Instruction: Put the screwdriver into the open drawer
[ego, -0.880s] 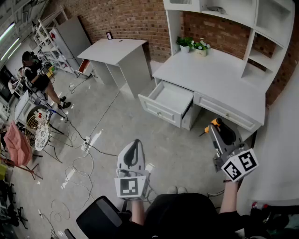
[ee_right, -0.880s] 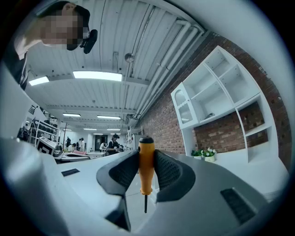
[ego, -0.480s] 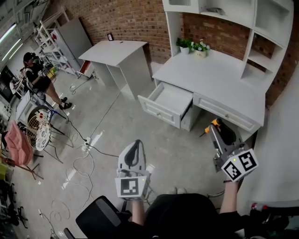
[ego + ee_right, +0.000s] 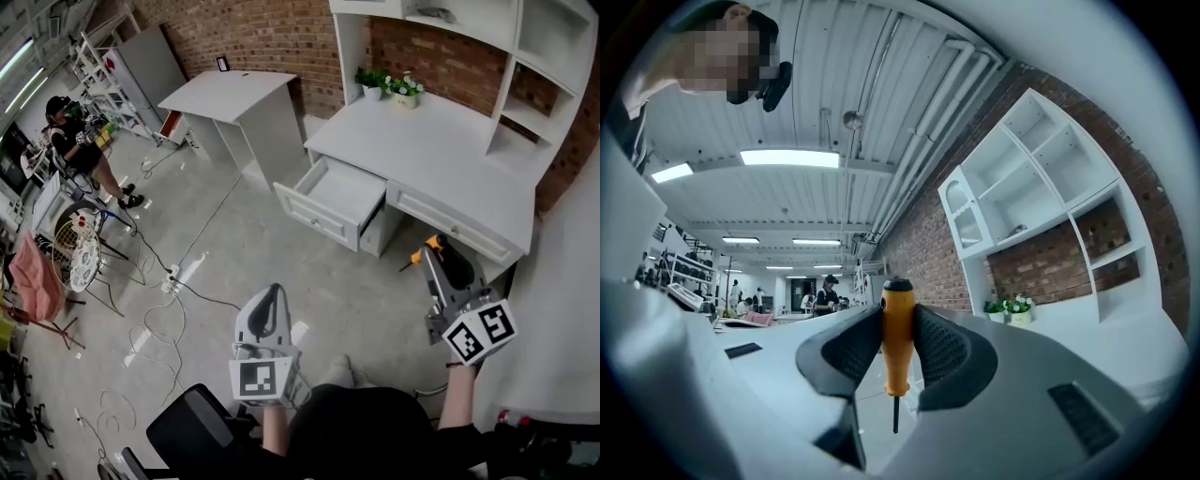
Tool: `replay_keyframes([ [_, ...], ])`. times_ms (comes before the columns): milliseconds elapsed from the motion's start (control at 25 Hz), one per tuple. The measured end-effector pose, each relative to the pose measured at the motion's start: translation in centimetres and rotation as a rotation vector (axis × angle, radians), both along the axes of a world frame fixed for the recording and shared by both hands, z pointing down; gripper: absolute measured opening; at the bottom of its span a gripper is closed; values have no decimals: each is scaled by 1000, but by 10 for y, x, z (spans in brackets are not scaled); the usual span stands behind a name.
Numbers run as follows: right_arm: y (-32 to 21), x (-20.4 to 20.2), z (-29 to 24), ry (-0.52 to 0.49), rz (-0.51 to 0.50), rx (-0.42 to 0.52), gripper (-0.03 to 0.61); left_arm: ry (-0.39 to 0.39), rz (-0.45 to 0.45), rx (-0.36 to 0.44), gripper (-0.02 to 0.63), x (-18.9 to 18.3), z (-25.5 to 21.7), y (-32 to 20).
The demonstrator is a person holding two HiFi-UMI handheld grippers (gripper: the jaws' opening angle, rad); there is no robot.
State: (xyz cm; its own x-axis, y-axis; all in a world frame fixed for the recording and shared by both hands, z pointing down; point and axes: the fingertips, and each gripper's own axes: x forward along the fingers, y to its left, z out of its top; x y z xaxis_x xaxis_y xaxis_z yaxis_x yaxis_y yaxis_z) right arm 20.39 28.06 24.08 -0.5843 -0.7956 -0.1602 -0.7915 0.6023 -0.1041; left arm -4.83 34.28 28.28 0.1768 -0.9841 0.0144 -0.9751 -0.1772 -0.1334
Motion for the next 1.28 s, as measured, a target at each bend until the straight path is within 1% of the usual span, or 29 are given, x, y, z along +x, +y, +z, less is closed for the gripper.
replay_keyframes([
  [80,-7,0,1,-3,-4,-5,112,-2,-8,1,9,-1,0,-4],
  [240,-21,-5,8,-4,-9,-24,112,-4,-16,-22,9,-4,6,-15],
  [400,-46,-16,13,3,-5,-34,112,3,-12,-33,9,-14,12,-40],
  [680,-113,-31,19,32,12,-52,112,24,34,-55,9,-21,21,-119],
  [920,-169,-49,16,34,25,-58,112,41,73,-42,8,-33,18,-186],
  [1040,-195,-58,20,39,30,-69,112,23,97,-53,9,-38,23,-213],
  [1280,-232,-73,22,40,46,-76,112,24,121,-60,9,-52,26,-256],
])
